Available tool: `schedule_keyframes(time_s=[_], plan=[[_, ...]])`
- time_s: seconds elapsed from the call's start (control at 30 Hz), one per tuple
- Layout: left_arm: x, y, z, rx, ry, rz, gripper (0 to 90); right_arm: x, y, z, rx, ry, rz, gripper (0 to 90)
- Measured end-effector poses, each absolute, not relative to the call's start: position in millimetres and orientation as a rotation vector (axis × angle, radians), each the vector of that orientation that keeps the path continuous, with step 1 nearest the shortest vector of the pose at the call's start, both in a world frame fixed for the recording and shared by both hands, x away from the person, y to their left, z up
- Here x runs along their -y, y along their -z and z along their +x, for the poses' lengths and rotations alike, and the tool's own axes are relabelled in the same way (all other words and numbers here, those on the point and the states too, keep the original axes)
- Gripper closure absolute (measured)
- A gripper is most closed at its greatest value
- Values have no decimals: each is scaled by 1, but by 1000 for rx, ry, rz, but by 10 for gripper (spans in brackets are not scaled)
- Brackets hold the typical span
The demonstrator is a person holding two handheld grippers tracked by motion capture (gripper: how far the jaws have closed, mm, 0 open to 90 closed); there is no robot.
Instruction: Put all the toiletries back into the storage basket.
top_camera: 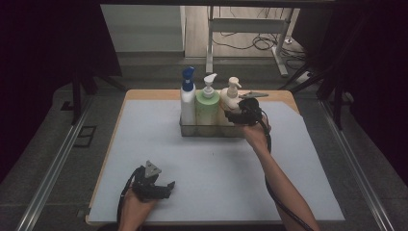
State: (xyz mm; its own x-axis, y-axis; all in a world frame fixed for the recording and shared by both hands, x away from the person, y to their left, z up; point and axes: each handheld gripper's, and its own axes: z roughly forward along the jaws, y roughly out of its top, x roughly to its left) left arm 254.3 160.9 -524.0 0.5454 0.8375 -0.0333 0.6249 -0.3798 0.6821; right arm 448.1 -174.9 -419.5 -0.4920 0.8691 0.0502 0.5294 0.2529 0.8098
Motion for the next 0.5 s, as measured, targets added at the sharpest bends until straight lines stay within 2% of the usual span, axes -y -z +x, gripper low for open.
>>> schedule_keyframes(time_s=[0.27,0.43,0.5], plan=[[-161,524,254,-1174,-423,2131,106,195,416,436,-2175,-1210,1285,382],[-161,524,254,-1174,-423,2131,106,210,414,428,-2184,-1235,1284,375],[-161,524,254,-1174,-423,2131,106,216,413,426,-2183,-1225,1289,412]])
